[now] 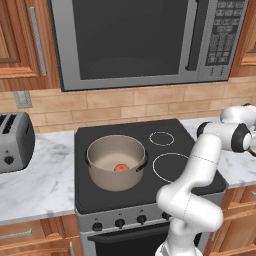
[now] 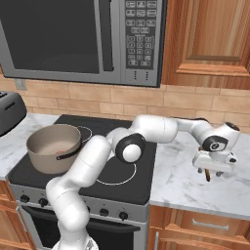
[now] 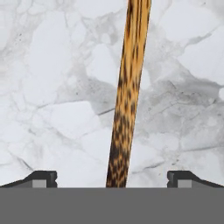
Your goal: Put the broccoli and squash in the pot. Retrieve the spatula and lightly stir the vegetables in the pot.
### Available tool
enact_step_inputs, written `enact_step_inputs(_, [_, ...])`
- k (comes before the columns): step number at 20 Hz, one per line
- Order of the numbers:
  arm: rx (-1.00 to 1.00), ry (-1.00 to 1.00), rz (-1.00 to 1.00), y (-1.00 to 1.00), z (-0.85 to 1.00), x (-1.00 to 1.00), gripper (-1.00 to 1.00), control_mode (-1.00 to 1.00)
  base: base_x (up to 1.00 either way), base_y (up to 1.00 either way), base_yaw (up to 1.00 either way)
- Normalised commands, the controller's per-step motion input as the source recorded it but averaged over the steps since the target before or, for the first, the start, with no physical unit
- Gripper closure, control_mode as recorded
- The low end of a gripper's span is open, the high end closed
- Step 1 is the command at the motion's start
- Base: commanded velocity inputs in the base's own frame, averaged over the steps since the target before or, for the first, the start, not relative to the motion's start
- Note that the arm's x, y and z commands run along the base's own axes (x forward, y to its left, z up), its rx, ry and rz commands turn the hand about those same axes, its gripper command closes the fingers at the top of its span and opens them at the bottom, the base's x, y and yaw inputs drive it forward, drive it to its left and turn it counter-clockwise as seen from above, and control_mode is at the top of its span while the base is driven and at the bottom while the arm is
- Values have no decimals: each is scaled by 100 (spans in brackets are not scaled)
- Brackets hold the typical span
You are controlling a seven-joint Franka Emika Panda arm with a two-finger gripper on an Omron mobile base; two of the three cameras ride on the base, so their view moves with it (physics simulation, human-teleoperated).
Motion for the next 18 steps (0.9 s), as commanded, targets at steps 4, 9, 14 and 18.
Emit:
enact_step_inputs(4, [0,-5,3,-4,-4,1,-100,-100,0,0,0])
enact_step_inputs(9, [0,-1,1,0,0,3,-100,-100,0,0,0])
enact_step_inputs(14, [0,0,0,0,0,11,-100,-100,0,0,0])
enact_step_inputs(18, [0,0,0,0,-1,9,-100,-100,0,0,0])
